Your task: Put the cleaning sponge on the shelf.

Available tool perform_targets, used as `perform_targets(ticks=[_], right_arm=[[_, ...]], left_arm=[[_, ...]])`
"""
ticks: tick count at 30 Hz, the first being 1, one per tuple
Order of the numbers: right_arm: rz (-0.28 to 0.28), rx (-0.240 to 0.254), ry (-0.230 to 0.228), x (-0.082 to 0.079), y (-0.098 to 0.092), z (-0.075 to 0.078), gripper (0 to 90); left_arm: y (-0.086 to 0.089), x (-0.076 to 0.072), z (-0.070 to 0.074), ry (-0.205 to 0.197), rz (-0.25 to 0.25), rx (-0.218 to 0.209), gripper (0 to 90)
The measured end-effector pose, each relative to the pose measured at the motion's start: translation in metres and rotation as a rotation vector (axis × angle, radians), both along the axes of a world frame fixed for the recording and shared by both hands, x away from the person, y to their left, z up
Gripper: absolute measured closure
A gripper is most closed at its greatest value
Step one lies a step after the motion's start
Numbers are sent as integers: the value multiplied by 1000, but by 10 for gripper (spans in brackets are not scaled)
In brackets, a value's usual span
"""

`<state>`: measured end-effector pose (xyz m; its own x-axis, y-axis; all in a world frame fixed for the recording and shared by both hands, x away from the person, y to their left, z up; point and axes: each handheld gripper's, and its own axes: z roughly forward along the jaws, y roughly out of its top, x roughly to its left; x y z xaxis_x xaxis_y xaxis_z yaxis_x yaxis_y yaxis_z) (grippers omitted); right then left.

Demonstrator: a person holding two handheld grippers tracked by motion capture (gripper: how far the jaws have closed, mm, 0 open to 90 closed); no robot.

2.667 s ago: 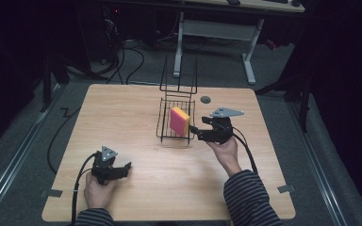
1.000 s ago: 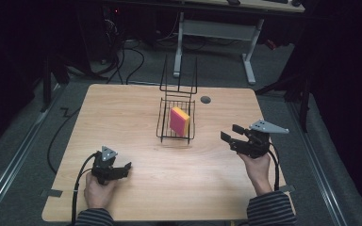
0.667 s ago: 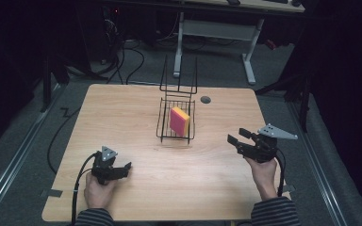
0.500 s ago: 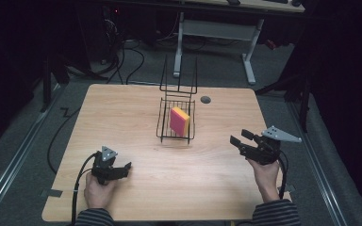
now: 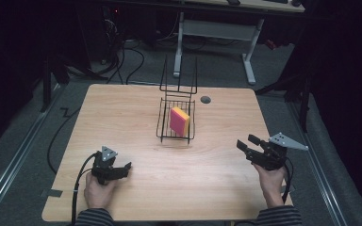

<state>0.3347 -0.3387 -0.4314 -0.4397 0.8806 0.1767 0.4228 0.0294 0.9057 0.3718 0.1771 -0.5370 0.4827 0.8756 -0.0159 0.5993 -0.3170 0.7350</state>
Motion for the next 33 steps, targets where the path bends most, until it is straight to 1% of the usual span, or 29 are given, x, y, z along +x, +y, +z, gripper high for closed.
perform_targets(ticks=[5, 14, 18, 21, 23, 27, 28, 33], right_arm=[[-12, 6, 1, -2, -4, -6, 386], [-32, 18, 17, -4, -10, -20, 387], [-45, 32, 25, -5, -13, -26, 387], [-51, 31, 28, -6, -13, -32, 387], [-52, 32, 38, -6, -13, -37, 388], [-54, 36, 47, -6, -14, -42, 388], [-57, 41, 56, -6, -13, -44, 388], [-55, 40, 67, -5, -12, -51, 389]], left_arm=[[0, 0, 0, 0, 0, 0, 194], [0, 0, 0, 0, 0, 0, 194], [0, 0, 0, 0, 0, 0, 194], [0, 0, 0, 0, 0, 0, 194], [0, 0, 0, 0, 0, 1, 194], [0, 0, 0, 0, 0, 0, 194], [0, 0, 0, 0, 0, 0, 194], [0, 0, 0, 0, 0, 0, 194]])
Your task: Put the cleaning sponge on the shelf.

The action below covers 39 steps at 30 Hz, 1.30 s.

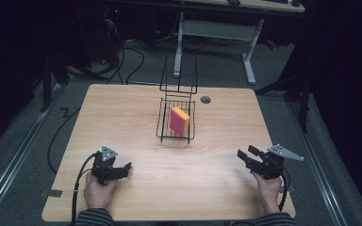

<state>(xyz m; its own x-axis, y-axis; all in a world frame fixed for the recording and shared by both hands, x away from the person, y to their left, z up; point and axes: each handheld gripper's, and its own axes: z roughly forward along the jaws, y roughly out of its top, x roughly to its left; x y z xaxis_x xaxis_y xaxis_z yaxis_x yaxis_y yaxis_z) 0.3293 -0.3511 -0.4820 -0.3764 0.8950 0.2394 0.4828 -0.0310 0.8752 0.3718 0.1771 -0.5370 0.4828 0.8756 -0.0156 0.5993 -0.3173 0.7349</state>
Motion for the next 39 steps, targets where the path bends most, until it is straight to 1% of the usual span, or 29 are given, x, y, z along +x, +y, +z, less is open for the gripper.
perform_targets(ticks=[9, 12, 14, 15, 26, 35, 39], right_arm=[[0, -8, 21, 3, 5, -9, 391], [1, -36, 28, 5, 8, -12, 392], [-3, -42, 41, 6, 10, -15, 393], [0, -54, 38, 7, 10, -16, 393], [-1, -77, 59, 14, 16, -24, 395], [-3, -121, 77, 19, 21, -31, 396], [-6, -129, 93, 21, 23, -33, 395]], left_arm=[[0, 0, 0, 0, 0, 0, 194], [0, 0, 0, 0, 0, 0, 194], [0, 0, 0, 0, 0, 0, 194], [0, 0, 0, 0, 0, 0, 194], [0, 0, 0, 0, 0, 0, 194], [0, 0, 0, 0, 0, 0, 194], [0, 0, 0, 0, 0, 0, 194]])
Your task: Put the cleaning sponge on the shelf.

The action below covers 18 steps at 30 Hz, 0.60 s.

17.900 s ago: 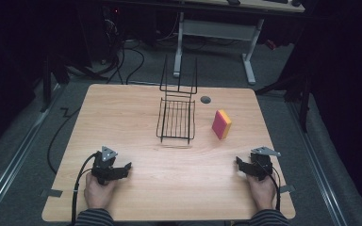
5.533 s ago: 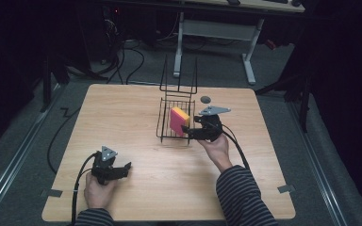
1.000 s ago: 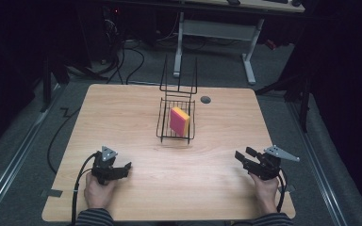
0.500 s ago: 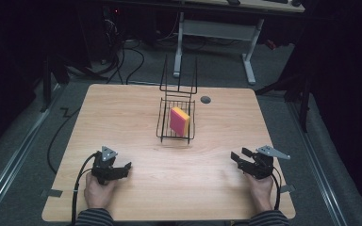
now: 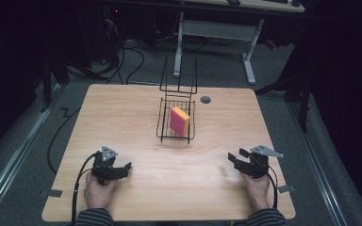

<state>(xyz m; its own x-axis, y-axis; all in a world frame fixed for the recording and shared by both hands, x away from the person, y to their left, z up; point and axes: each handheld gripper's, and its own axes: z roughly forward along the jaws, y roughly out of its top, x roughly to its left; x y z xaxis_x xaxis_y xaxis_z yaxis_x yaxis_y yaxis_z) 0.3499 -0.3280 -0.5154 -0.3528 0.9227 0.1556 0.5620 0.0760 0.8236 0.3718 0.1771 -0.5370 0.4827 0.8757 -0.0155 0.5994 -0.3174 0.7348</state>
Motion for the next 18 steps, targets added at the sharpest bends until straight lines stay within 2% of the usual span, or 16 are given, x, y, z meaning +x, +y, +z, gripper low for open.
perform_targets(ticks=[18], right_arm=[[-5, -102, 36, 7, 7, -11, 399]], left_arm=[[0, 0, 0, 0, 0, 0, 194]])
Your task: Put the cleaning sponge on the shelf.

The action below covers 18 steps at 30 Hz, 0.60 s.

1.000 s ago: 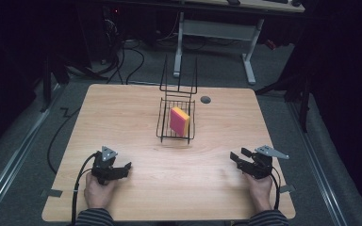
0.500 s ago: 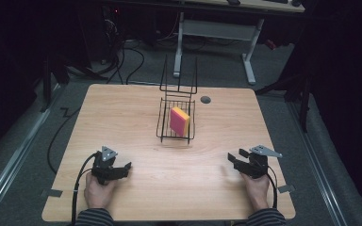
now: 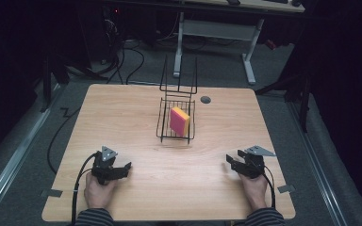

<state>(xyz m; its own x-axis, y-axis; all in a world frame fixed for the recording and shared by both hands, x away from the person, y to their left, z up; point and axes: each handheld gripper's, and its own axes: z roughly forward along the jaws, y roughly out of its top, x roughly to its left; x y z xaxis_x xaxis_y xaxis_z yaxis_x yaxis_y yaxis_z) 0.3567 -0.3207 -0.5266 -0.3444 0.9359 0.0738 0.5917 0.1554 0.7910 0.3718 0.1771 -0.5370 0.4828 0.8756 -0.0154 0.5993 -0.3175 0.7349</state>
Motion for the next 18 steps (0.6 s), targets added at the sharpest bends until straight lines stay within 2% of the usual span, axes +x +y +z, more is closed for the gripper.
perform_targets(ticks=[5, 10, 13, 18], right_arm=[[-14, -18, 29, 2, 3, -2, 398], [-13, -73, 73, 6, 7, -3, 376], [-1, -126, 66, 5, 12, -4, 358], [-3, -126, 67, 4, 12, -4, 354]], left_arm=[[0, 0, 0, 0, 0, 0, 194], [0, 0, 0, 0, 0, 0, 194], [0, 0, 0, 1, -1, -1, 194], [0, 0, 0, 1, -1, 0, 194]])
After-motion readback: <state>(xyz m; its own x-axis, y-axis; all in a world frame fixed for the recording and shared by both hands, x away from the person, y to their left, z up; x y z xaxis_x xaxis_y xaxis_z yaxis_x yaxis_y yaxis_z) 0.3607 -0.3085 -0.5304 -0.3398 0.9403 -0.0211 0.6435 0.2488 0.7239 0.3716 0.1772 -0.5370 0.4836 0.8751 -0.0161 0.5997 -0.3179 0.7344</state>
